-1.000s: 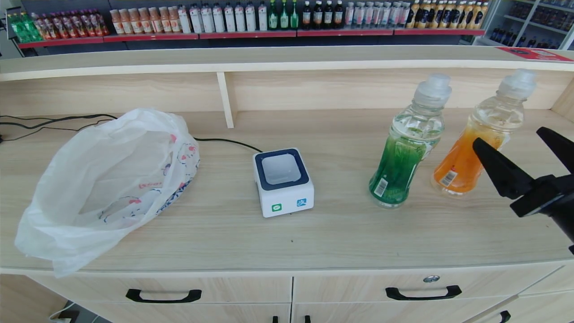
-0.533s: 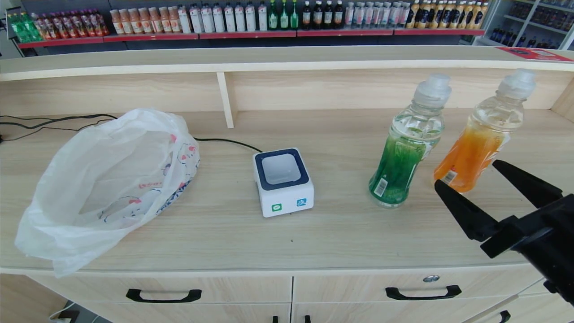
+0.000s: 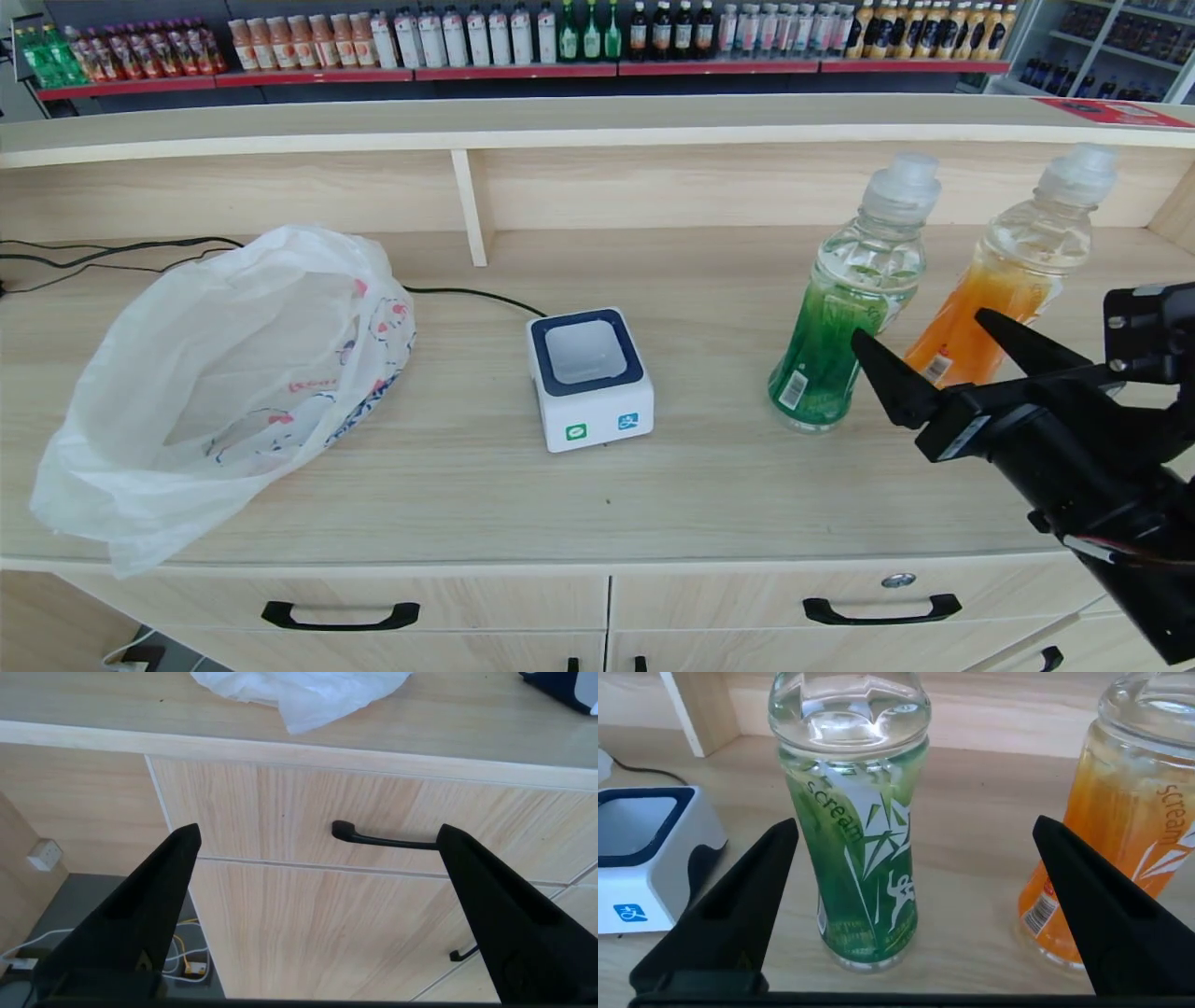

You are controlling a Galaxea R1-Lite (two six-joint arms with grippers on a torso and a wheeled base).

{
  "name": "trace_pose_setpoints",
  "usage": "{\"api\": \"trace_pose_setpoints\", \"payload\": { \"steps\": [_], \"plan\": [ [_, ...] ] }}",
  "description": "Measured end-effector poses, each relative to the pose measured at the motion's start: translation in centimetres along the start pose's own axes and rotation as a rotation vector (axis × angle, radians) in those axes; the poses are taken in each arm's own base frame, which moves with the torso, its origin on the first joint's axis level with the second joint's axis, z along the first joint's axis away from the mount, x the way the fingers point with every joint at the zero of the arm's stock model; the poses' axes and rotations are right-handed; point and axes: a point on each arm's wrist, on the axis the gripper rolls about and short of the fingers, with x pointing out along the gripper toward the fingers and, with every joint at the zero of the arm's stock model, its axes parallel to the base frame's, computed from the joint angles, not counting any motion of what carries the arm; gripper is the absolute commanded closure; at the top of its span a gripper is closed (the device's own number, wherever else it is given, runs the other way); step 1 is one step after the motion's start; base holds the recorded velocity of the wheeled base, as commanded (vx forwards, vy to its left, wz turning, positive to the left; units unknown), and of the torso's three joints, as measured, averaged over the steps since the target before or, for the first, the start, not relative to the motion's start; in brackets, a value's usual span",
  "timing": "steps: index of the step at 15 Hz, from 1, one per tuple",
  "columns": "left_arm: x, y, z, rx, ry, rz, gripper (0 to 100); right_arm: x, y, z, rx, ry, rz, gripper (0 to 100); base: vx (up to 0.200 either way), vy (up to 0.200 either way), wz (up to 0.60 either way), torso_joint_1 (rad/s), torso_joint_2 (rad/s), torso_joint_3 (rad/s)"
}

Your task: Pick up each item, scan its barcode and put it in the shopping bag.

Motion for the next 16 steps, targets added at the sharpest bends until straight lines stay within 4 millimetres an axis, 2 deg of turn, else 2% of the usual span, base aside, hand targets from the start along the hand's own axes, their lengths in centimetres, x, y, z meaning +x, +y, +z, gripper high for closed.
{"api": "trace_pose_setpoints", "payload": {
  "steps": [11, 16],
  "plan": [
    [0.0, 0.0, 0.0, 0.000, 0.000, 0.000, 0, 4.8, 1.8, -1.4, 0.034, 0.000, -0.011, 0, 0.000, 0.000, 0.00, 0.000, 0.00, 0.000],
    [0.0, 0.0, 0.0, 0.000, 0.000, 0.001, 0, 7.4, 2.2, -1.6, 0.046, -0.027, -0.102, 0, 0.000, 0.000, 0.00, 0.000, 0.00, 0.000]
  ]
}}
